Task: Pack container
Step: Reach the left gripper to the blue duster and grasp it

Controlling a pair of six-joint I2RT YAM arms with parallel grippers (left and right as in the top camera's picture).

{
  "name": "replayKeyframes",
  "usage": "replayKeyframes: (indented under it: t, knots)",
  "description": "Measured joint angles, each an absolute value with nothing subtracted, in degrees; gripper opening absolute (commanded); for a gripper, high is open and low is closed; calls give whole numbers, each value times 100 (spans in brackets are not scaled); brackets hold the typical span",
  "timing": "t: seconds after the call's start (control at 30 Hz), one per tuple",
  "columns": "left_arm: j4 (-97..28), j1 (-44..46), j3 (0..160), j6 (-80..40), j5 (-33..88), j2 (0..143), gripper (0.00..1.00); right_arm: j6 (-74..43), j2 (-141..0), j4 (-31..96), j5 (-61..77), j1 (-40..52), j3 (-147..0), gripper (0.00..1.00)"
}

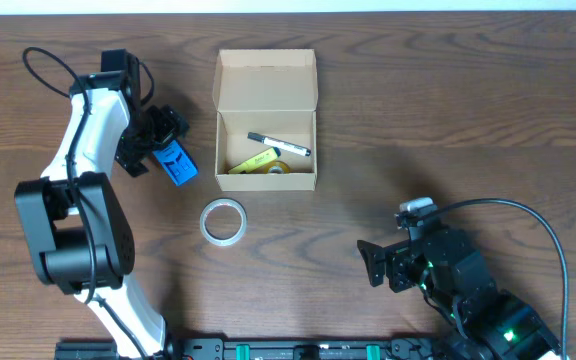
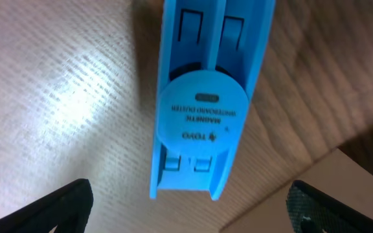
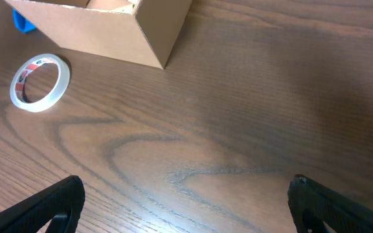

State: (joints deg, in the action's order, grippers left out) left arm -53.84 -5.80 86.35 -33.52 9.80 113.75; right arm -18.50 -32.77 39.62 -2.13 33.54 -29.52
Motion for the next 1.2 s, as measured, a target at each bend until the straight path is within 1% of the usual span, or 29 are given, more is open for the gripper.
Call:
replayKeyframes:
  t: [0.5, 0.57, 0.6, 0.63, 0.7, 0.73, 0.8, 0.83, 0.9, 0.97, 1.07, 1.2]
  knots:
    - [-5072, -580, 8635, -3046, 941, 11931, 97, -1850, -3277, 3962, -213, 3354, -2950, 99]
    - [-5061, -580, 8635, -3013, 941, 12016, 100, -1850, -3277, 3962, -211, 3354, -2950, 99]
    - [-5057, -580, 8635, -3004, 943, 12064, 100, -1850, -3277, 3962, -213, 3354, -2952, 99]
    - [-5054, -580, 8635, -2998, 941, 12116, 93, -1850, -3277, 3962, -213, 3354, -2952, 99]
    - [-5087, -578, 8656, -3013, 893, 12215, 85, -1850, -3277, 3962, -211, 3354, -2952, 99]
    - [-5076, -580, 8665, -2989, 895, 12217, 79, -1850, -3277, 3959, -211, 3354, -2952, 99]
    - [-5054, -582, 8683, -3011, 882, 12228, 63, -1850, -3277, 3962, -213, 3354, -2952, 99]
    - [-5050, -585, 8685, -3011, 878, 12230, 52, -1850, -3277, 3962, -213, 3354, -2952, 99]
    - [-5052, -585, 8691, -3011, 867, 12237, 36, -1850, -3277, 3962, -213, 3354, -2952, 99]
    - [-5057, -585, 8707, -3013, 864, 12237, 24, -1850, -3277, 3962, -213, 3354, -2952, 99]
    - [-5057, -585, 8726, -2989, 869, 12237, 17, -1850, -3277, 3962, -213, 3354, -2952, 99]
    - [-5192, -585, 8750, -2991, 882, 12237, 17, -1850, -3277, 3962, -213, 3354, -2952, 99]
